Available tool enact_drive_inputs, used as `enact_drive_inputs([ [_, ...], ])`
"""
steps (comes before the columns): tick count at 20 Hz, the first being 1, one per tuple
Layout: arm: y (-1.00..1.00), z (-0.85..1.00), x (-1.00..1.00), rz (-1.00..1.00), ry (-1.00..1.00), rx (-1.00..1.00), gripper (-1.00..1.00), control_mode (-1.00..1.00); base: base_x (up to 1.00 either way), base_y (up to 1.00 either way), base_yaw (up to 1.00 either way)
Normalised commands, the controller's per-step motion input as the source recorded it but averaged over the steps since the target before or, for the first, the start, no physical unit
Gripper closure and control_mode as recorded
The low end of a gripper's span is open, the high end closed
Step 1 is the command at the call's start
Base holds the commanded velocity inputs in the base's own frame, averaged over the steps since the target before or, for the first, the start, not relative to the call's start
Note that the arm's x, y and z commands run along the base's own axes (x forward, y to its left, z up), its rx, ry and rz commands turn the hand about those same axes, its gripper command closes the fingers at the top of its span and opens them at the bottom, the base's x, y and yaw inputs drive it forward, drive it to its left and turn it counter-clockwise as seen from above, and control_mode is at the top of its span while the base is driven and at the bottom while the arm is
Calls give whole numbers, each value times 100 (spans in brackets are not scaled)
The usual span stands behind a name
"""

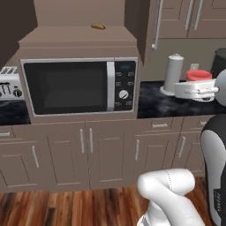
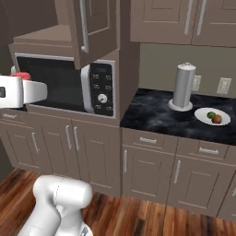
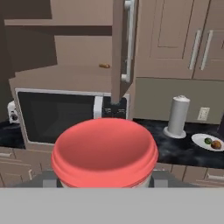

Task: Pick the avocado and bread from the counter and place them on the plate. Then pick the jam from the cabinet and place it next to the plate. Lastly close the cabinet door.

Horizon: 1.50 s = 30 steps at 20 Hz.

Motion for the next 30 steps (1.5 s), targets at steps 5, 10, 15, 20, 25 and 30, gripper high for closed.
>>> enact_drive_inputs([
  [5, 0, 0, 0, 0, 0, 0, 100, 100, -3, -100, 0],
  [10, 0, 0, 0, 0, 0, 0, 100, 100, 0, -100, 0],
  [15, 0, 0, 0, 0, 0, 0, 100, 100, 3, -95, 0],
  [20, 0, 0, 0, 0, 0, 0, 100, 100, 66, -25, 0],
  [25, 0, 0, 0, 0, 0, 0, 100, 100, 77, 0, 3],
  [30, 0, 0, 0, 0, 0, 0, 100, 100, 53, -6, 2],
])
